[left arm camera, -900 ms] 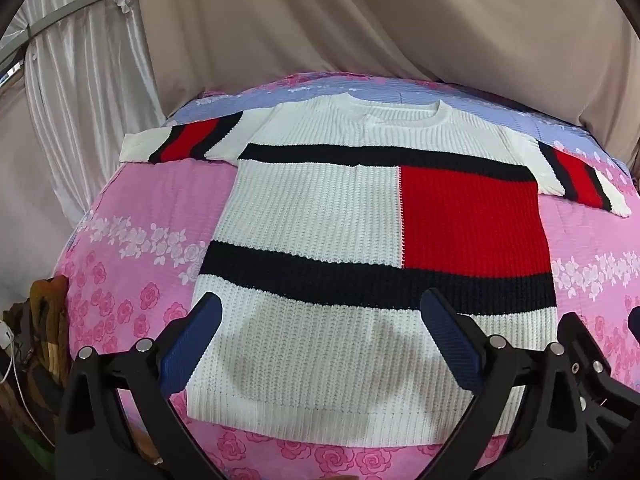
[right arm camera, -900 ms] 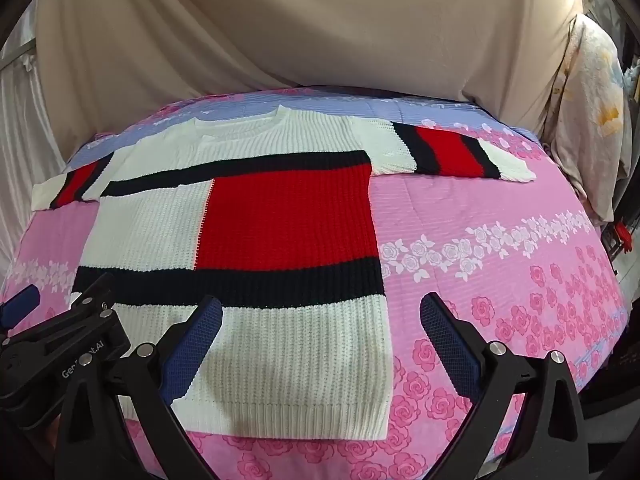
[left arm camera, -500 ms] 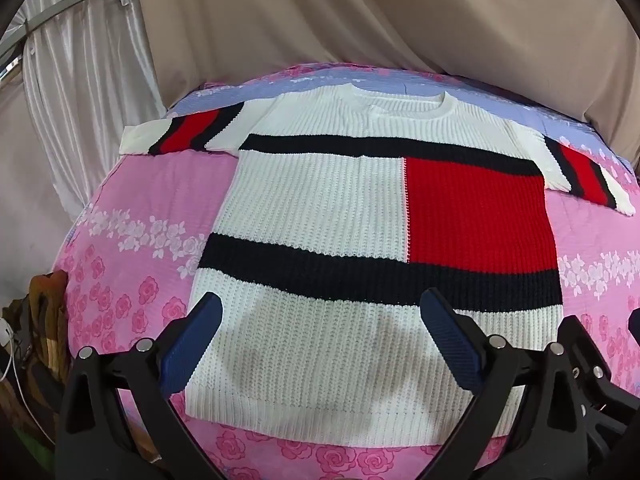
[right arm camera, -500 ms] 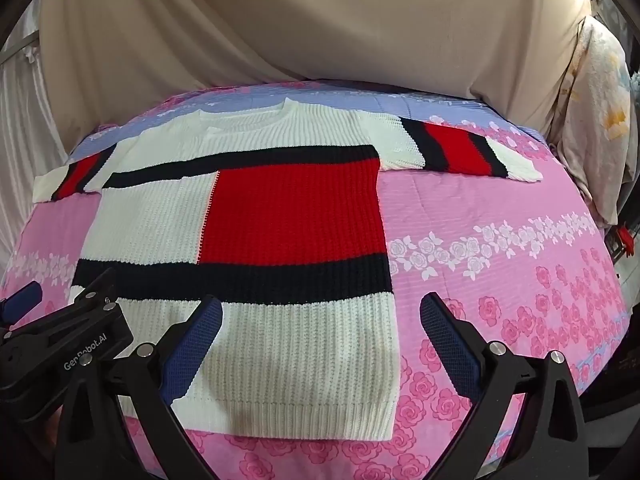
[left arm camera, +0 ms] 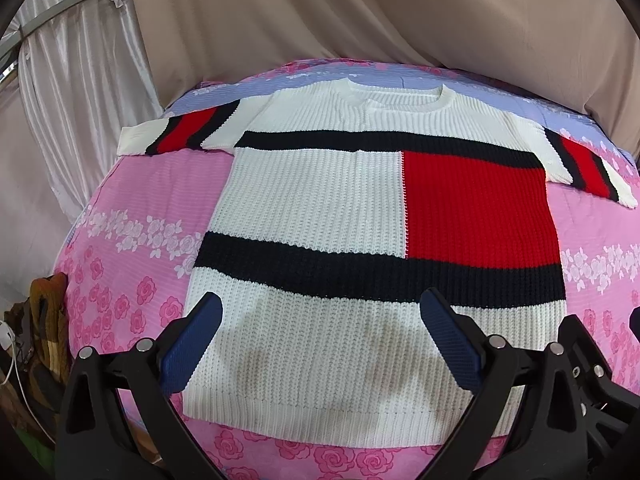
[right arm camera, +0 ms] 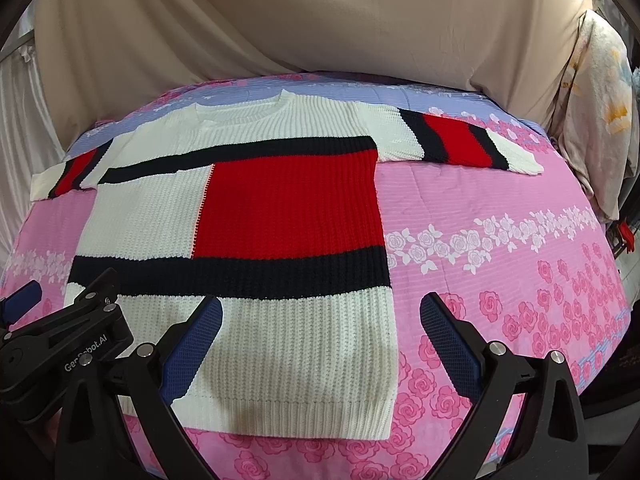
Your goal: Fold small clothes
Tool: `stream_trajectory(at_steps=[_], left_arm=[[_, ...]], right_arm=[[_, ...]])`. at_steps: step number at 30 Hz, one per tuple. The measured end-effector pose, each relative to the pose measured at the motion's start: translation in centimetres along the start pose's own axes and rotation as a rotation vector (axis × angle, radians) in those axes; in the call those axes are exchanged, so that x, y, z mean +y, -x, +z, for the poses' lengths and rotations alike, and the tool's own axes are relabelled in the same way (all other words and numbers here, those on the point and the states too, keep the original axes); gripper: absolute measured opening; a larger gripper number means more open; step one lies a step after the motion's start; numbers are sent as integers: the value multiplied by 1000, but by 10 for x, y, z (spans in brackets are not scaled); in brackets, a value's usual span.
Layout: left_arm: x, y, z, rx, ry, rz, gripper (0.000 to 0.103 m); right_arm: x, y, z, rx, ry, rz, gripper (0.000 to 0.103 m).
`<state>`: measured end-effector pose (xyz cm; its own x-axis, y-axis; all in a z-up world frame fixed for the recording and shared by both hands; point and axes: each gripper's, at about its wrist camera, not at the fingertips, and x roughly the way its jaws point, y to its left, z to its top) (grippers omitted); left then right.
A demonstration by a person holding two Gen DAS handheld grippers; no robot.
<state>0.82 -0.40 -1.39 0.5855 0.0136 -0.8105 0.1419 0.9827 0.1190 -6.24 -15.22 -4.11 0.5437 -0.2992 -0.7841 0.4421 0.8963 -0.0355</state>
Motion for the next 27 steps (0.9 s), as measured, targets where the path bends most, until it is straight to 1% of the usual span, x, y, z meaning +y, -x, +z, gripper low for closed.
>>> stream_trajectory(at_steps=[27], left_arm=[[-4,-4,6,6,-14,9,96]], right_arm=[[-4,-3,2,2,-1,-2,98]])
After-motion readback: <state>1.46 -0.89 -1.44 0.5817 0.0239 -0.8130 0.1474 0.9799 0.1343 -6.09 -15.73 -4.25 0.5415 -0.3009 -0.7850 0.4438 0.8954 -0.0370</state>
